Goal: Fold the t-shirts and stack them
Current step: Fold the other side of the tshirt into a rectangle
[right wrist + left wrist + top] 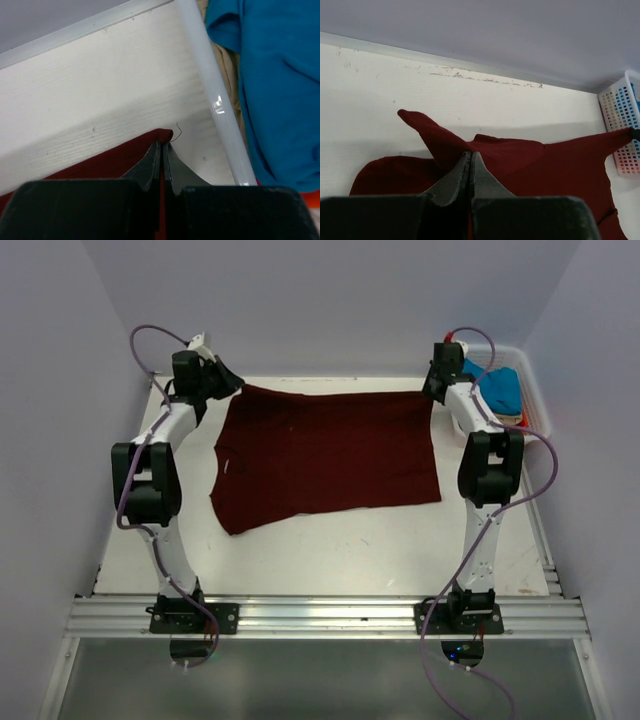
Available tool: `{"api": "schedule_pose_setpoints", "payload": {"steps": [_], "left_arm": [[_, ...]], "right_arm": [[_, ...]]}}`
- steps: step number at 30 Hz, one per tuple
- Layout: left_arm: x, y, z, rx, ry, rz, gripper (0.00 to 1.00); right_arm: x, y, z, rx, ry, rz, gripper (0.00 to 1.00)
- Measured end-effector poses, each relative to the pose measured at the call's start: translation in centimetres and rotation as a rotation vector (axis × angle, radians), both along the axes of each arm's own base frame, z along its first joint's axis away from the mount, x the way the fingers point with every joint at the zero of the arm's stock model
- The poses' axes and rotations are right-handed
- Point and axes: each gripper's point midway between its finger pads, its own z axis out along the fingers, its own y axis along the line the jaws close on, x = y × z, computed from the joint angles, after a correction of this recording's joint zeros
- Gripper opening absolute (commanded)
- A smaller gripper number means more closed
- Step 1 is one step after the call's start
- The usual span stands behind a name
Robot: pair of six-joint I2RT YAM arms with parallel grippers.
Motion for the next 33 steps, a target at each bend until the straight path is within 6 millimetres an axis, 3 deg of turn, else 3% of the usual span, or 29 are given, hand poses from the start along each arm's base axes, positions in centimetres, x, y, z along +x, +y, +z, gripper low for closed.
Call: {"api": "schedule_pose_setpoints", "payload": {"steps": [6, 19, 26, 33], "left_arm": [[-3.0, 0.3, 0.9, 0.025, 0.003, 0.008, 0.0], [-9.8, 1.2, -2.1, 0.086, 0.134, 0.038, 0.0], [-12.9, 1.6, -3.4, 0.108, 0.193, 0.05, 0.0], [-15.2, 1.8, -6.2, 0.119, 0.275, 0.052, 0.0]], "right_arm": [[-3.2, -0.4, 0.5, -0.015, 0.021, -0.013, 0.0], [-11.7, -0.6, -2.7, -0.001, 0.149, -0.047, 0.0], [-13.9, -0.6, -3.1, -0.004, 0.172, -0.045, 0.0], [-14.7, -0.7, -3.2, -0.01, 0.167, -0.051, 0.0]]}}
